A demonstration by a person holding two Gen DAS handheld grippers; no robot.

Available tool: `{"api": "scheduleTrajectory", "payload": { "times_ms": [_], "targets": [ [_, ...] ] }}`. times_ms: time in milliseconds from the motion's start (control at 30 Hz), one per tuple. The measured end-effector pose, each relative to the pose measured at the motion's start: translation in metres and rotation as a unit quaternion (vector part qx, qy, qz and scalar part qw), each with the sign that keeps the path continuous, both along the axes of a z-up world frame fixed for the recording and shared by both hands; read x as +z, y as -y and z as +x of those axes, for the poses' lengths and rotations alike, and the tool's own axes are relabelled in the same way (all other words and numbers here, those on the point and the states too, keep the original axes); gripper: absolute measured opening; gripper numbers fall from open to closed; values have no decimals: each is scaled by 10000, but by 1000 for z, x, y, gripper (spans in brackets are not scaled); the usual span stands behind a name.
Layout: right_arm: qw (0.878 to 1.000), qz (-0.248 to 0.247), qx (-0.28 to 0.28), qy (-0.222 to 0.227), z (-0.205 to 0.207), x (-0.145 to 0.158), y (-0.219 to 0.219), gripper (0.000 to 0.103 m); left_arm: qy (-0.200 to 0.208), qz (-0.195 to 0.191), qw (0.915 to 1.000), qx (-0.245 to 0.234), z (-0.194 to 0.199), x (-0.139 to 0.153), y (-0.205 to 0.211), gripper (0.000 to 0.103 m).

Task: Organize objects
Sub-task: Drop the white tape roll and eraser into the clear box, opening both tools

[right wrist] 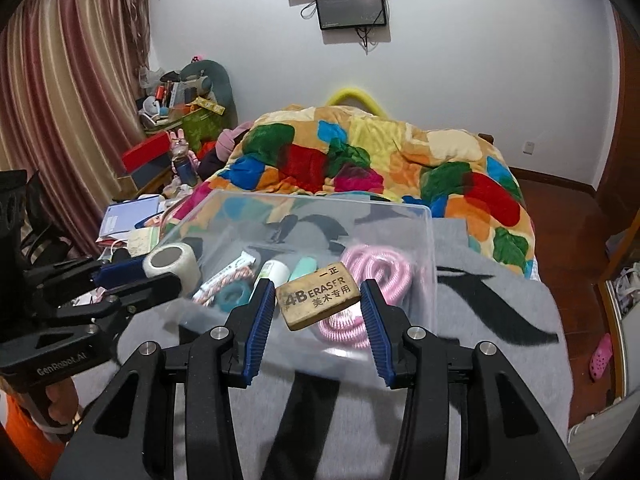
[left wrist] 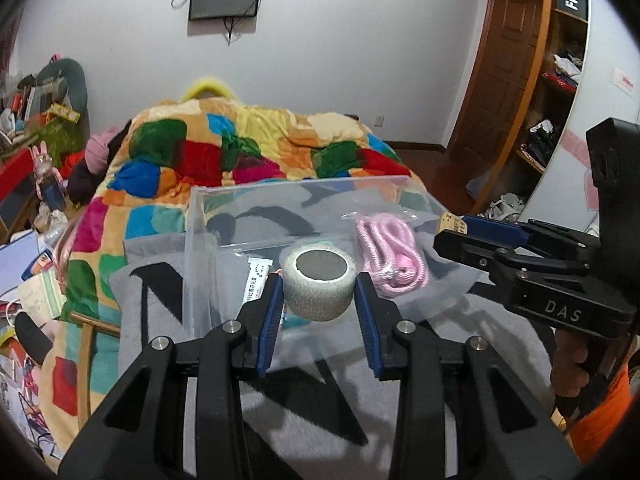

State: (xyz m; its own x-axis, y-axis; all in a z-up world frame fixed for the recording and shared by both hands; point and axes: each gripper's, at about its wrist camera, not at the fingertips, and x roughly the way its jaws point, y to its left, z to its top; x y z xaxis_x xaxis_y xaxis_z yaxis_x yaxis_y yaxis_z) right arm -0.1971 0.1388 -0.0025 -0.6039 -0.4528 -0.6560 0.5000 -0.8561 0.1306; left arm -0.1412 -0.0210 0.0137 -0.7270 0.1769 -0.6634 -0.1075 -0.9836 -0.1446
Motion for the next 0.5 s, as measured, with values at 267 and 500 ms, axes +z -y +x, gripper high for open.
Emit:
{"api": "scheduleTrajectory", "payload": {
  "times_ms": [267,500],
  "targets": [
    [9988,173,22,449,-28,-26,18,41,286,-47,9995,141,-20,-21,5,36],
    [9984,281,174,465,-20,-30,20,44,227,-23,9997,109,-14,-17,3,48]
  ]
}}
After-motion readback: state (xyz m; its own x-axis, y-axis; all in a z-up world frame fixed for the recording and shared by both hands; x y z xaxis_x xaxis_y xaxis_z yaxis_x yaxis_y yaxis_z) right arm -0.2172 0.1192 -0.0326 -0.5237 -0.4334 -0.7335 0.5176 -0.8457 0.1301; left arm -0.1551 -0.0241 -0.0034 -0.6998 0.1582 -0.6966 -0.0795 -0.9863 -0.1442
